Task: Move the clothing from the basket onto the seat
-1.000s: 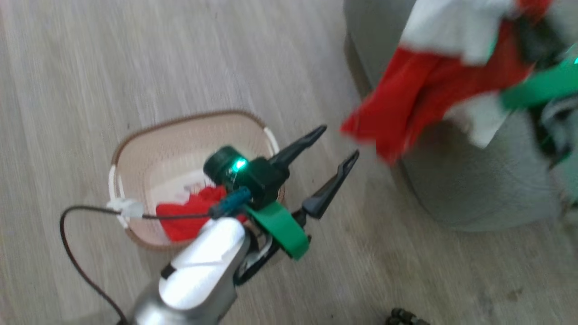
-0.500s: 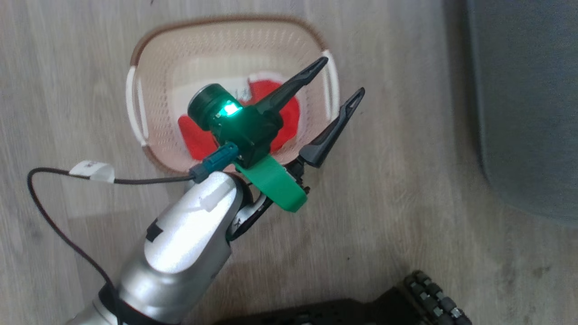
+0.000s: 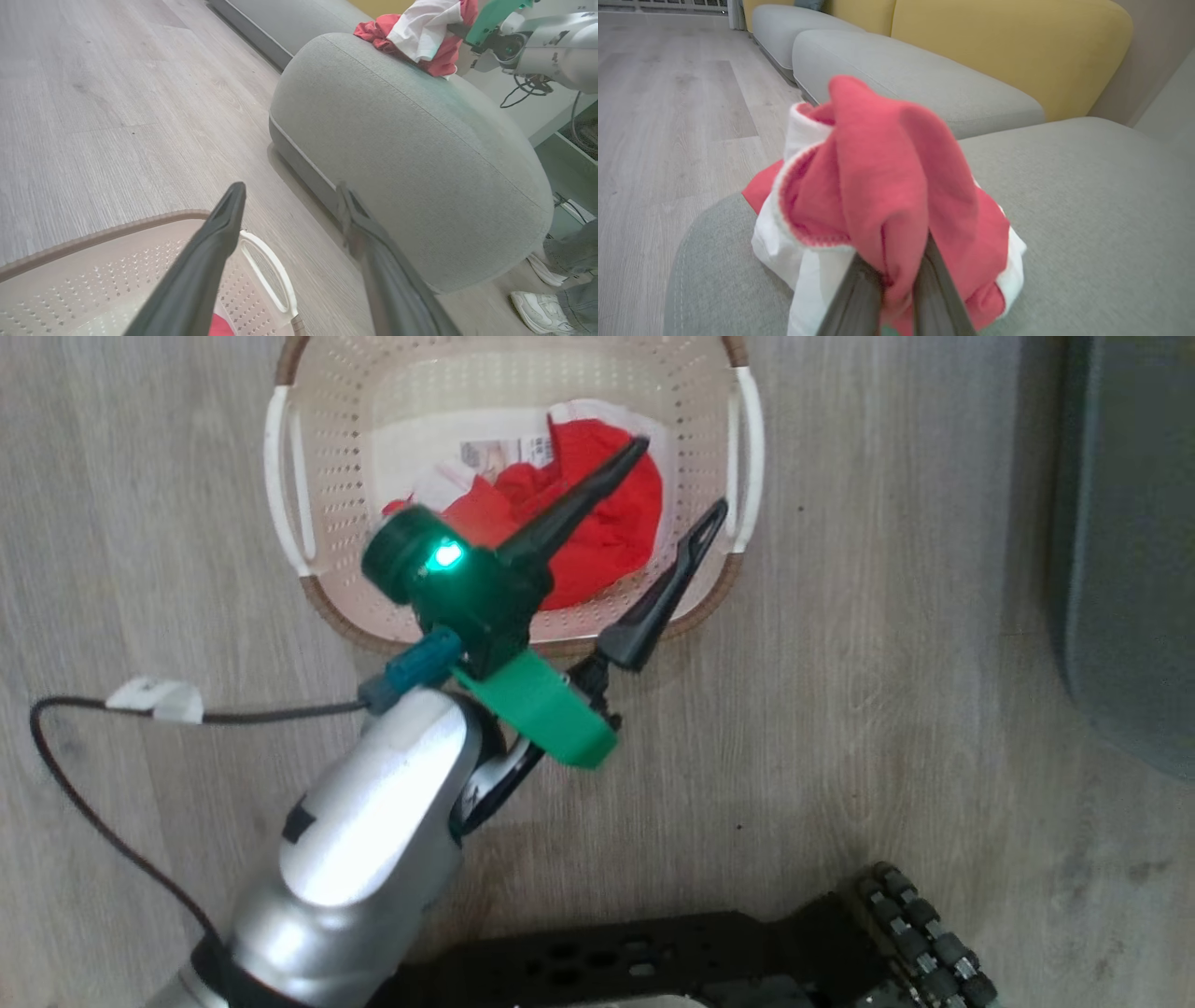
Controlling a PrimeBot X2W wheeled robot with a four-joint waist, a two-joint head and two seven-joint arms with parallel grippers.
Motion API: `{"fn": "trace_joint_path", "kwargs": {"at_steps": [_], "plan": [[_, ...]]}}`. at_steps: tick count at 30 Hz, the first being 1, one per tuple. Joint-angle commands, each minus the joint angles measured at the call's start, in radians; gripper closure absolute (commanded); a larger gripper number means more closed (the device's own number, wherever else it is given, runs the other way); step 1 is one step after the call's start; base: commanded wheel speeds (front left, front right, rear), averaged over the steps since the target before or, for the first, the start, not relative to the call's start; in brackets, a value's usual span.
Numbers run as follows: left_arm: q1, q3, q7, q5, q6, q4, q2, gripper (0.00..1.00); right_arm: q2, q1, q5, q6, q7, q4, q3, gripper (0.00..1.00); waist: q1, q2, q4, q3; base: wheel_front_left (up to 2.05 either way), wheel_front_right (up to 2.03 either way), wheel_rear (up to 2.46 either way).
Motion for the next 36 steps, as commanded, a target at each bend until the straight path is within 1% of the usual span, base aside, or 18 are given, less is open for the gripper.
{"fn": "trace_joint_path", "kwargs": {"at_steps": [1,2,5,9,12,15,16,20,24,26,29,30,31,32,34,36], "plan": [[0.041,0.025,-0.005,-0.001,-0.002,-0.035,0.017,0.0,-0.028,0.025,-0.019,0.0,-0.013,-0.025,-0.009,0.58,-0.0002,0.0001,-0.02,-0.023,0.0,0.0,0.0],[0.046,0.03,-0.005,-0.004,-0.002,-0.037,0.022,0.0,-0.023,0.035,-0.029,0.0,-0.016,-0.015,-0.011,0.0,-0.0002,0.0001,-0.026,-0.031,0.0,0.0,0.0],[0.054,0.051,-0.005,-0.007,-0.002,-0.044,0.032,0.0,-0.013,0.061,-0.047,0.0,-0.019,0.011,-0.008,0.0,-0.0002,0.0001,-0.038,-0.061,0.0,0.0,0.0],[0.068,0.067,-0.005,-0.011,-0.002,-0.034,0.036,0.0,0.007,0.11,-0.07,0.0,-0.021,0.021,0.047,0.0,-0.0002,0.0001,-0.057,-0.12,0.0,0.0,0.0],[0.09,0.075,-0.005,-0.018,-0.002,-0.014,0.036,0.0,0.037,0.171,-0.062,0.0,-0.022,-0.001,0.107,0.0,-0.0002,0.0001,-0.073,-0.18,0.0,0.0,0.0],[0.125,0.082,-0.005,-0.03,-0.002,0.014,0.036,0.0,0.076,0.268,-0.033,0.0,-0.022,-0.053,0.168,0.0,-0.0002,0.0001,-0.085,-0.258,0.0,0.0,0.0],[0.125,0.082,-0.005,-0.03,-0.002,0.014,0.036,0.0,0.076,0.268,-0.033,0.0,-0.022,-0.053,0.168,0.0,-0.0002,0.0001,-0.085,-0.258,0.0,0.0,0.0],[0.199,0.143,-0.005,-0.048,-0.002,0.034,0.023,0.0,0.125,0.441,0.03,0.0,-0.022,-0.181,0.239,0.0,-0.0002,0.0001,-0.088,-0.371,0.0,0.0,0.0],[0.285,0.223,-0.005,-0.047,-0.002,0.047,0.01,0.0,0.168,0.608,0.08,0.0,-0.022,-0.337,0.28,0.0,-0.0002,0.0001,-0.082,-0.469,0.0,0.0,0.0],[0.322,0.261,-0.005,-0.046,-0.002,0.053,0.002,0.0,0.182,0.686,0.086,0.0,-0.022,-0.431,0.264,0.0,-0.0002,0.0001,-0.067,-0.513,0.0,0.0,0.0],[0.365,0.309,-0.005,-0.042,-0.002,0.066,-0.006,0.0,0.224,0.811,0.088,0.0,-0.022,-0.561,0.23,0.0,-0.0002,0.0001,-0.032,-0.576,0.0,0.0,0.0],[0.378,0.326,-0.005,-0.041,-0.002,0.071,-0.008,0.0,0.245,0.85,0.084,0.0,-0.022,-0.607,0.217,0.0,-0.0002,0.0001,-0.02,-0.597,0.0,0.0,0.0],[0.404,0.365,-0.005,-0.021,-0.001,0.087,-0.005,0.0,0.299,0.923,0.073,0.0,-0.022,-0.686,0.213,0.0,-0.0002,0.0001,-0.004,-0.634,0.0,0.0,0.0],[0.42,0.386,-0.005,-0.015,-0.001,0.096,-0.005,0.0,0.329,0.955,0.061,0.0,-0.022,-0.723,0.216,0.0,-0.0002,0.0001,0.002,-0.65,0.0,0.0,0.0],[0.448,0.427,-0.005,-0.015,-0.001,0.112,-0.01,0.0,0.391,1.014,0.042,0.0,-0.022,-0.779,0.233,0.0,-0.0002,0.0001,0.015,-0.683,0.0,0.0,0.0],[0.469,0.461,-0.005,-0.006,-0.001,0.127,-0.011,0.0,0.438,1.065,0.028,0.0,-0.022,-0.817,0.258,0.0,-0.0002,0.0001,0.027,-0.709,0.0,0.0,0.0]]}}
